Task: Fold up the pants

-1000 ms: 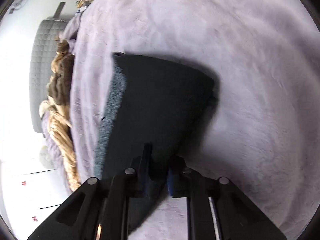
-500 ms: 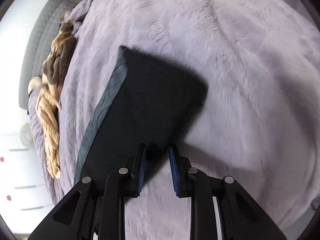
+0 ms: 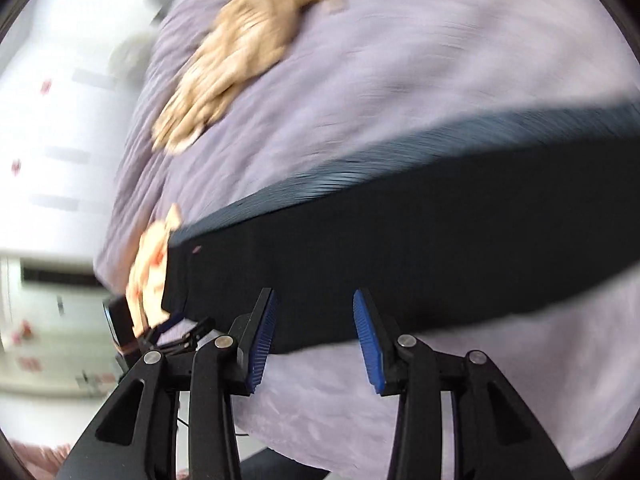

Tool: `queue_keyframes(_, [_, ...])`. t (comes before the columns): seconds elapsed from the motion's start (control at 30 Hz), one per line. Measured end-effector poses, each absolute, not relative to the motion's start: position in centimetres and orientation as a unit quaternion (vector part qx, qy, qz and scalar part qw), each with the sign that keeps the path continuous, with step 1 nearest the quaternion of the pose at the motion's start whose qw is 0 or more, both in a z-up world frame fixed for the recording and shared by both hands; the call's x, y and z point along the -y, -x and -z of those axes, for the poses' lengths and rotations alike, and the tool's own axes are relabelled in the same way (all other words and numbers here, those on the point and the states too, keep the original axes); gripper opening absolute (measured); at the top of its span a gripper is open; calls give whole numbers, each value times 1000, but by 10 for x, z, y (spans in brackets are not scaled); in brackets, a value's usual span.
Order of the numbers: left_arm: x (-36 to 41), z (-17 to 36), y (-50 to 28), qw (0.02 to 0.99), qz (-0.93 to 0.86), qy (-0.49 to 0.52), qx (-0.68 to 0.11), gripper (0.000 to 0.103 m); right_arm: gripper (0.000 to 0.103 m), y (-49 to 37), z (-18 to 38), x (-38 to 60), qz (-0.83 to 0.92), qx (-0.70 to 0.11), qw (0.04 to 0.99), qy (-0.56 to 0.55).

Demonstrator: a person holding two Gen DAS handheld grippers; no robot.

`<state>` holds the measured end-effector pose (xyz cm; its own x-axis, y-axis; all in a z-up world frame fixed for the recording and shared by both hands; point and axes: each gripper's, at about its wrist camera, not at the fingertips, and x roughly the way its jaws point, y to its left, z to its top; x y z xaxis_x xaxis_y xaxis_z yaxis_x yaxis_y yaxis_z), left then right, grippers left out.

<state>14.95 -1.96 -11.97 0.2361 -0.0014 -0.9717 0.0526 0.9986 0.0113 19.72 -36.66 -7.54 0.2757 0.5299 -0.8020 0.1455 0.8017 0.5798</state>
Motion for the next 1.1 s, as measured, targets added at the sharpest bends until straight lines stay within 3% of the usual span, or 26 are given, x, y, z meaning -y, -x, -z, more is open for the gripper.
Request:
queue_keyframes(0.33, [-96, 119, -157, 816, -14, 36, -577, 103, 44, -331, 45, 137, -306, -609, 731, -27])
queue_keyframes(0.6, [-168, 129, -201, 823, -5, 75, -563, 103, 44, -410, 105, -26, -392, -637, 659, 86])
queue_keyframes(0.8, [-137, 151, -197, 807, 58, 59, -585, 102, 44, -414, 159, -71, -403, -669, 609, 136])
queue_keyframes(0.9, [-131, 160, -197, 794, 81, 68, -599, 70, 44, -416, 166, -70, -410, -679, 598, 115])
queue_keyframes(0.93, [-131, 161, -198, 792, 83, 72, -601, 68, 43, -416, 170, -69, -405, -688, 592, 108])
queue_keyframes(1.0, [-132, 157, -197, 793, 88, 72, -599, 52, 15, -415, 173, -70, -401, -705, 577, 102])
queue_keyframes(1.1, [-136, 145, -189, 794, 90, 72, -597, 42, 6, -407, 157, -75, -416, -688, 583, 116])
